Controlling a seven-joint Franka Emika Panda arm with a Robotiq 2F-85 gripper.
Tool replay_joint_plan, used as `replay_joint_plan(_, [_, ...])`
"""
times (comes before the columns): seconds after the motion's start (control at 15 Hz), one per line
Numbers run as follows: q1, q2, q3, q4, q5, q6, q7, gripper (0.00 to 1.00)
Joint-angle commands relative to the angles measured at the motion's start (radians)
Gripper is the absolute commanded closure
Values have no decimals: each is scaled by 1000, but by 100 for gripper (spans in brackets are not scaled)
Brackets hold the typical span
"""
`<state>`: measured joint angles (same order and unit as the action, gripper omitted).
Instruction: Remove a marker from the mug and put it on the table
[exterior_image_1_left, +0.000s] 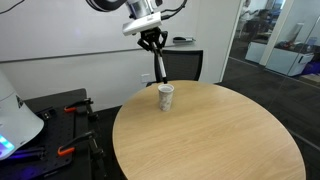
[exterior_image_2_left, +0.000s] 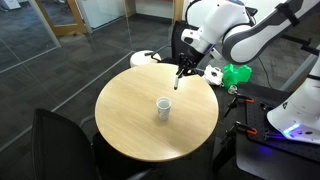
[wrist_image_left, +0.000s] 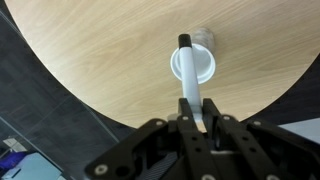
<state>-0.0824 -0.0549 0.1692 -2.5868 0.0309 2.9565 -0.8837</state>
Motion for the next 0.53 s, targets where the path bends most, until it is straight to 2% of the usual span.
replay_joint_plan(0.0, [20,-48,-86,-1,-59,-114,136,95])
replay_joint_plan(0.33, [8,-18,-177,66,-72,-307,248,95])
replay_joint_plan(0.47, [9,6,-206,102,-51,-367,252,95])
